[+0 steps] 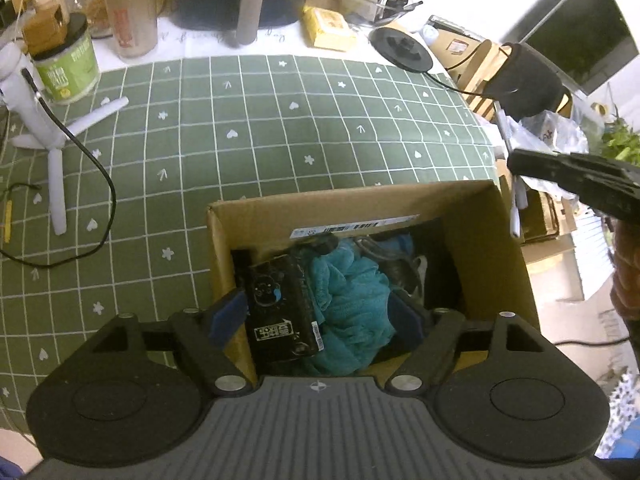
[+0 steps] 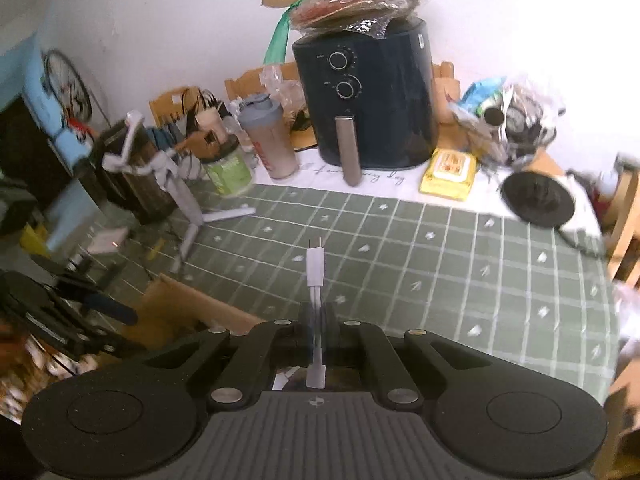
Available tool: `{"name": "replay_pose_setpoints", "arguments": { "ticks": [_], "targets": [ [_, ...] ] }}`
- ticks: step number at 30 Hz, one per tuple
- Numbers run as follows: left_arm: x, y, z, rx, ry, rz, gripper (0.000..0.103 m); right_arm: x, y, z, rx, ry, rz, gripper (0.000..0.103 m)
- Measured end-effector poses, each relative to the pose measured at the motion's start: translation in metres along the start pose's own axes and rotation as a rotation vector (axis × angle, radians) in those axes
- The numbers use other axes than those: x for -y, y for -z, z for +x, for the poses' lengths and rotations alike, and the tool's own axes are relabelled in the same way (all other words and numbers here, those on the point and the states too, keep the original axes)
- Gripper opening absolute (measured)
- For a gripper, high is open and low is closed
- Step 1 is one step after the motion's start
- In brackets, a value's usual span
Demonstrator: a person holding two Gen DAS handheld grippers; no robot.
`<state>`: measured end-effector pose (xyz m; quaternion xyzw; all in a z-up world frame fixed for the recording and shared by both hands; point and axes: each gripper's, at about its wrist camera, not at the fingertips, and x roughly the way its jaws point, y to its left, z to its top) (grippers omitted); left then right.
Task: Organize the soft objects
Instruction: 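Carry the black box and white cable over the box and lower them in, then open both grippers to release the black box and white cable into the box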
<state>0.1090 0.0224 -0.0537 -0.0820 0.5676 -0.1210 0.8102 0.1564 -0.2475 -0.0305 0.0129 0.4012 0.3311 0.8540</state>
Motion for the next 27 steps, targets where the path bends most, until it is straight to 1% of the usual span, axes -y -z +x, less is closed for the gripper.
{"name": "replay_pose_setpoints", "arguments": {
  "ticks": [5, 7, 10, 15, 22, 25, 27],
  "targets": [
    [0.004, 0.006, -0.007, 0.046, -0.029, 0.022, 0.077, -0.013, 0.019, 0.001, -0.014, 0.006, 0.042, 0.005],
    [0.003, 0.009, -0.009, 0.057, -0.032, 0.022, 0.077, -0.018, 0.025, 0.001, -0.020, 0.011, 0.056, 0.004],
    [0.001, 0.014, -0.014, 0.083, -0.041, 0.021, 0.077, -0.026, 0.029, -0.003, -0.013, 0.014, 0.075, 0.004],
    [-0.003, 0.022, -0.022, 0.130, -0.046, 0.014, 0.077, -0.035, 0.031, -0.009, 0.005, 0.032, 0.089, 0.004],
    [-0.006, 0.038, -0.035, 0.190, -0.040, -0.002, 0.077, -0.048, 0.030, -0.018, -0.006, 0.032, 0.085, 0.004],
    [-0.012, 0.044, -0.038, 0.206, -0.044, -0.025, 0.077, -0.053, 0.026, -0.019, -0.027, 0.031, 0.073, 0.004],
    [-0.015, 0.047, -0.039, 0.213, -0.049, -0.042, 0.077, -0.054, 0.023, -0.012, -0.068, 0.035, 0.067, 0.004]
  ]
}}
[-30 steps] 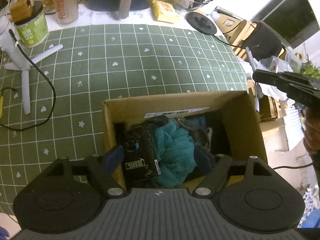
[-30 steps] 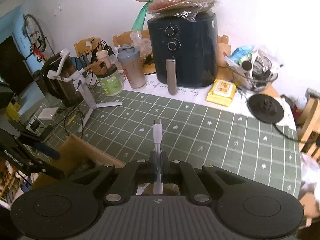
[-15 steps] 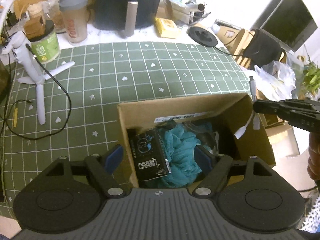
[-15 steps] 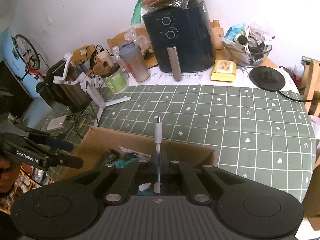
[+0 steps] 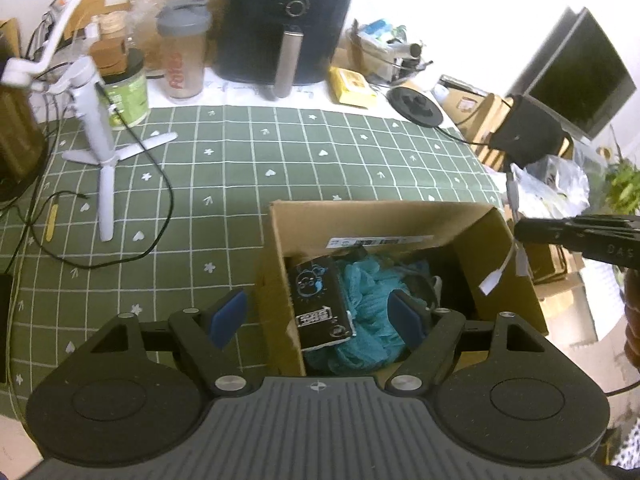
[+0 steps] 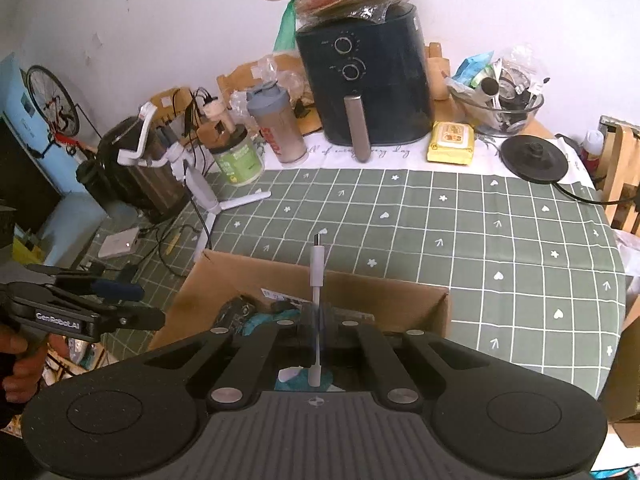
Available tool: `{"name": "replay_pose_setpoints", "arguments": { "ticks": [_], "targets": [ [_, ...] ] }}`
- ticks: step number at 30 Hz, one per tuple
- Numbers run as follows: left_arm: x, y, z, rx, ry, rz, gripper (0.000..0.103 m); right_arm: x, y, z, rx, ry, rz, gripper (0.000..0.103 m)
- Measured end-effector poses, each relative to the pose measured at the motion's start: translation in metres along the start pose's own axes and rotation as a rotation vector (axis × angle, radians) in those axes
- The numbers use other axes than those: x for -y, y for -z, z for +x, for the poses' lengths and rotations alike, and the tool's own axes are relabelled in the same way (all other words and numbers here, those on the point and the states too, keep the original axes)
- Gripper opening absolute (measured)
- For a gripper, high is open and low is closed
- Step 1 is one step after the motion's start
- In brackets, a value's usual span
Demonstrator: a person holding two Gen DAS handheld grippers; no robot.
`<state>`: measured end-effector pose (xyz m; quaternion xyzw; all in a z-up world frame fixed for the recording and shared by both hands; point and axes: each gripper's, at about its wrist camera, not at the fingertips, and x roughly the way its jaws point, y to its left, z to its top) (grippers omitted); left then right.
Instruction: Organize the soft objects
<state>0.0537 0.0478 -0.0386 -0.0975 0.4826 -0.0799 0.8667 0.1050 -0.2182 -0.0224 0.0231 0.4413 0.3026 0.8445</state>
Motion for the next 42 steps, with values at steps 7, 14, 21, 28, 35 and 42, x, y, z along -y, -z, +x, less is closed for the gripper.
{"name": "replay_pose_setpoints", "arguments": {
  "ticks": [7, 14, 21, 28, 35, 42],
  "targets": [
    [-0.001, 0.006, -0.004, 0.031, -0.001, -0.044, 0.077, -0.006, 0.004, 0.031, -0.103, 0.127, -0.047, 0.073],
    [0.013, 0.006, -0.005, 0.051, -0.030, -0.046, 0.077, -0.005, 0.020, 0.018, -0.062, 0.147, -0.073, 0.099],
    [0.034, 0.004, -0.002, 0.056, -0.047, 0.004, 0.077, -0.003, 0.040, 0.005, -0.034, 0.160, -0.041, 0.103],
    [0.058, 0.010, -0.002, 0.096, -0.129, 0.014, 0.097, -0.009, 0.058, -0.006, -0.037, 0.172, -0.063, 0.103],
    [0.073, 0.022, -0.005, 0.103, -0.174, 0.028, 0.103, -0.013, 0.071, -0.016, -0.048, 0.190, -0.055, 0.103],
    [0.081, 0.034, -0.008, 0.091, -0.231, 0.051, 0.103, -0.016, 0.083, -0.022, -0.073, 0.210, -0.037, 0.103]
  ]
}}
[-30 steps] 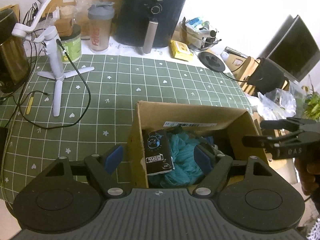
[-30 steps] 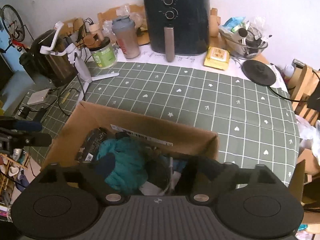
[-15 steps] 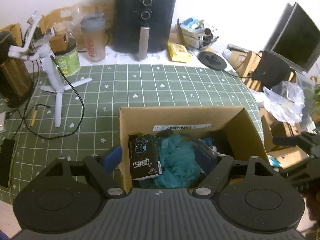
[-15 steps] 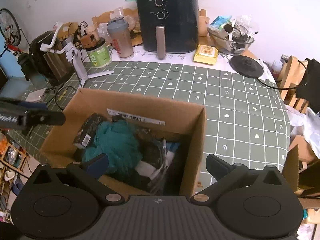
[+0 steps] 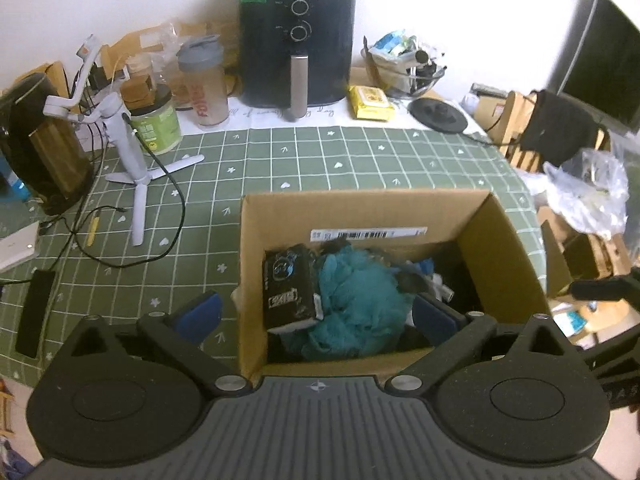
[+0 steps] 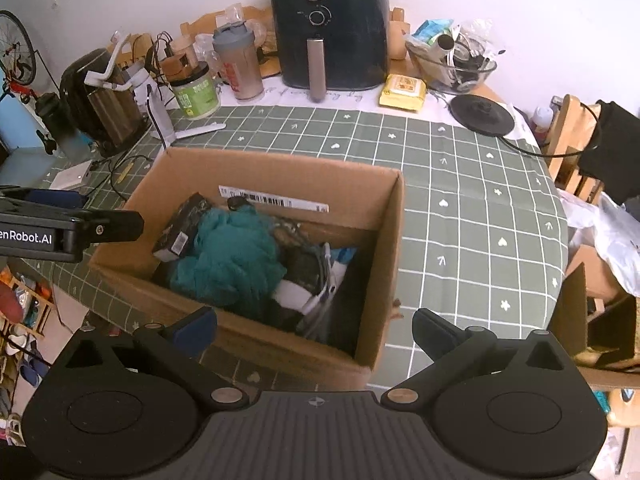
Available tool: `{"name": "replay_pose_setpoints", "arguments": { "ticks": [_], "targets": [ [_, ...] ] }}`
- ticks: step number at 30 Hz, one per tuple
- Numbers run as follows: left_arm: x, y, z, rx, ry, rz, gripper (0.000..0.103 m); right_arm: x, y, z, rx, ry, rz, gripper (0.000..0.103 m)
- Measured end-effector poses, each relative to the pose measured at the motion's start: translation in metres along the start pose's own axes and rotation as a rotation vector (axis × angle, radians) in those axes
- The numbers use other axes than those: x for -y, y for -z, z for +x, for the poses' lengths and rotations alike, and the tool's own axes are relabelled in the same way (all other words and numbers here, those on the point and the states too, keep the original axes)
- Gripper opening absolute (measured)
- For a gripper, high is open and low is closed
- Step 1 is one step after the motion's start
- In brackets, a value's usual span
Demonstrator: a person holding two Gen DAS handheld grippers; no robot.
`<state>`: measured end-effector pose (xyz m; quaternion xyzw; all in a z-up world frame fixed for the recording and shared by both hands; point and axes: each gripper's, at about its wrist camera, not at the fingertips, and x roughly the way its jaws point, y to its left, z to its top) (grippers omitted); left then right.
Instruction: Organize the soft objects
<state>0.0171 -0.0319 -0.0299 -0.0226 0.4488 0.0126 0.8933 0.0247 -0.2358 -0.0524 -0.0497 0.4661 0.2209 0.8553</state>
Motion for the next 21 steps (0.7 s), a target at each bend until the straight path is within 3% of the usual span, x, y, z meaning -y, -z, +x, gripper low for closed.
{"name": "replay_pose_setpoints", "arguments": {
  "ticks": [8, 15, 21],
  "targets": [
    [0.005, 0.012, -0.005, -0.035, -0.032, 0.043, 0.103, -0.001, 0.007, -0.003, -0.051, 0.057, 0.029, 0.103],
    [0.005, 0.021, -0.009, -0.060, -0.017, 0.038, 0.103, -0.008, 0.012, -0.001, -0.094, 0.130, 0.009, 0.103],
    [0.002, 0.029, -0.004, -0.129, -0.016, 0.019, 0.103, -0.009, 0.016, 0.001, -0.121, 0.166, 0.019, 0.103]
  ]
}}
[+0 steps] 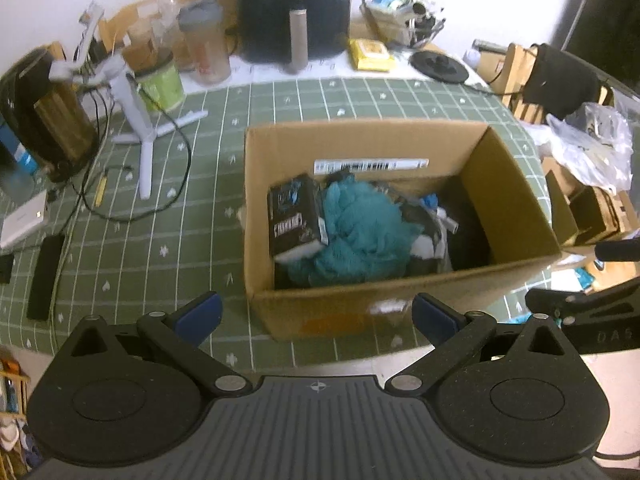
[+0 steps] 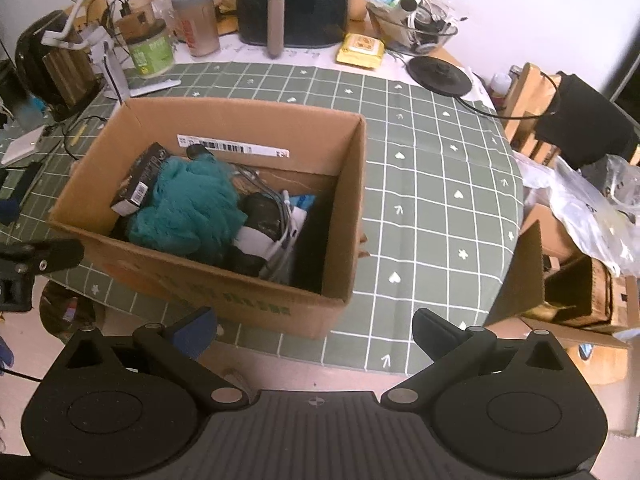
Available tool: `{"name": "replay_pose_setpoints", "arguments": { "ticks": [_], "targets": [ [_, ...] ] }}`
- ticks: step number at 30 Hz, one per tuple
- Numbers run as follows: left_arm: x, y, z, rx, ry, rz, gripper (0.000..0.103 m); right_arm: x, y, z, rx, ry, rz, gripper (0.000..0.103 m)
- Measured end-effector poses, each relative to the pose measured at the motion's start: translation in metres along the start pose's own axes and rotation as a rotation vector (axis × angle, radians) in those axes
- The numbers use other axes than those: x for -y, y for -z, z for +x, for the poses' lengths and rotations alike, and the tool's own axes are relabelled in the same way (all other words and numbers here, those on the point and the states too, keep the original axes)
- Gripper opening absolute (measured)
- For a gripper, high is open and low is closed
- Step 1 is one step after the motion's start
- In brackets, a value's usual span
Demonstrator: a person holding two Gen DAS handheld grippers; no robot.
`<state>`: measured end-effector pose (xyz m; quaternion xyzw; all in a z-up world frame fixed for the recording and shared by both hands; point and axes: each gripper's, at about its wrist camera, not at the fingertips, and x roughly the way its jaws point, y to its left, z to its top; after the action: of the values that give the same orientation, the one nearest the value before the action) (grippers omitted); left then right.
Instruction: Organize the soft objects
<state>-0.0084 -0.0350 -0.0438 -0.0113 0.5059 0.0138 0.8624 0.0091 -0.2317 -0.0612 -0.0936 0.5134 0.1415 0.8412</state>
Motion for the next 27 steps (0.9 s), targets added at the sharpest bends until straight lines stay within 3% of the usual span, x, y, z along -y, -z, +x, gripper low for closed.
{"name": "replay_pose_setpoints", "arguments": {
  "ticks": [7, 27],
  "targets": [
    [-0.005, 0.008, 0.004, -0.052, -0.007, -0.024, 0.103, -0.001, 0.003, 0.002, -0.015, 0.016, -0.002, 0.103],
    [-0.013, 0.004, 0.009, -0.077, -0.013, -0.036, 0.103, -0.006, -0.002, 0.006, -0.031, 0.027, -0.016, 0.103]
  ]
}}
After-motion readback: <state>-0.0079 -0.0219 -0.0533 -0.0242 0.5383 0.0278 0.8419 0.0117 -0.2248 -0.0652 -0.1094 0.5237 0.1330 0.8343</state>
